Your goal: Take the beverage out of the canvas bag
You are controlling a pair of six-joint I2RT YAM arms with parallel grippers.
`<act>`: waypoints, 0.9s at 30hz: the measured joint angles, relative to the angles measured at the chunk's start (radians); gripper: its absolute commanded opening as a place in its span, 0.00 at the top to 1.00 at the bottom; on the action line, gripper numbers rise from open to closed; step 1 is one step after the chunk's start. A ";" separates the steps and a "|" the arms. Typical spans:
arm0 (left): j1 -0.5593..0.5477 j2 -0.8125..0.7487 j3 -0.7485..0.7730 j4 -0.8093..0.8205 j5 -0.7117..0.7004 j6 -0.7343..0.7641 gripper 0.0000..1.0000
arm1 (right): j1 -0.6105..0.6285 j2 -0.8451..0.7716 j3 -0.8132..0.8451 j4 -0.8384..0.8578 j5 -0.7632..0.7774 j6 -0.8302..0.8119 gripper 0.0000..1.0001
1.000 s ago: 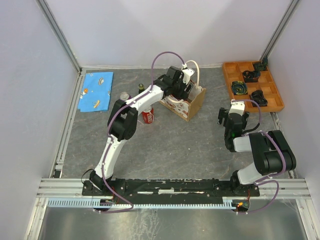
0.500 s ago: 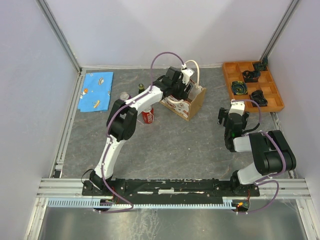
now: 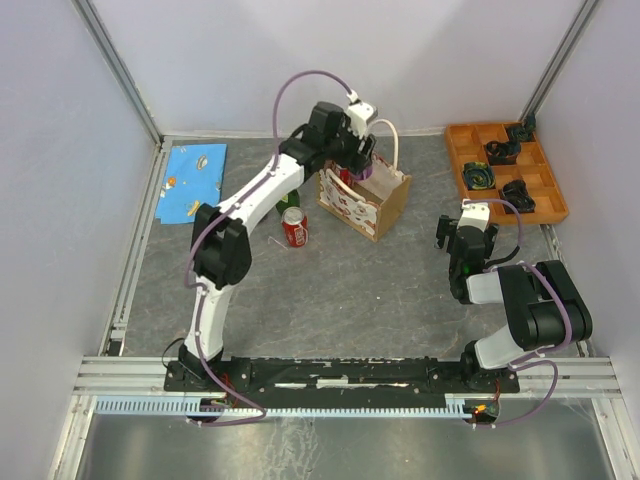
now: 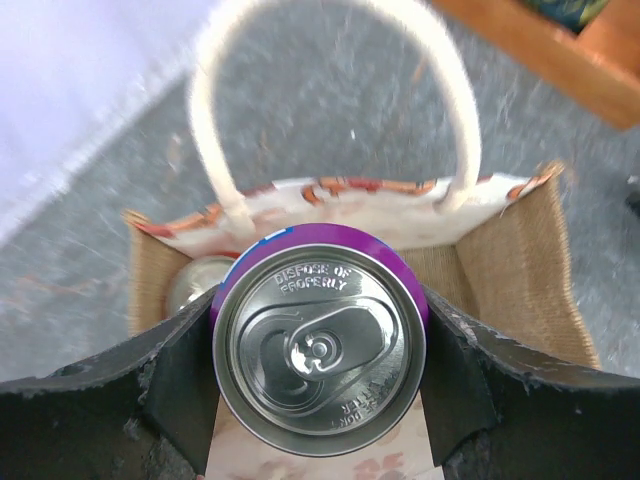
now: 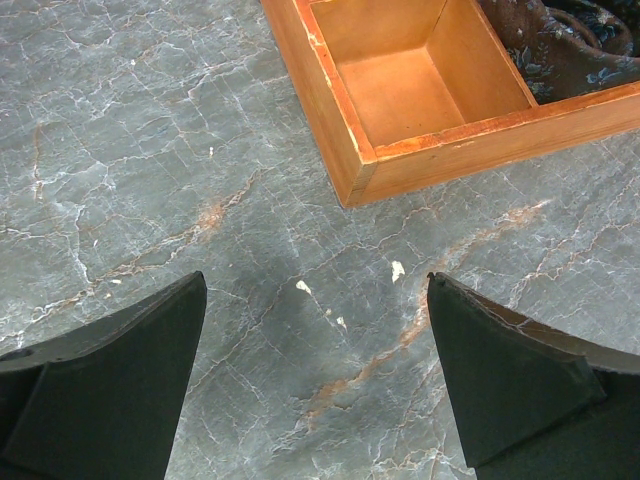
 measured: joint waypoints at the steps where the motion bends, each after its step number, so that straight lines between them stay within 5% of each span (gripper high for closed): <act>1: 0.003 -0.015 0.018 -0.001 0.000 0.000 0.97 | 0.000 0.000 0.000 0.000 0.000 0.000 0.01; 15: 0.017 -0.325 0.005 -0.083 -0.091 0.002 0.97 | 0.000 0.000 0.000 0.000 0.000 0.000 0.01; 27: 0.085 -0.847 -0.513 -0.099 -0.330 -0.019 0.97 | 0.000 0.000 0.000 0.000 0.000 0.000 0.01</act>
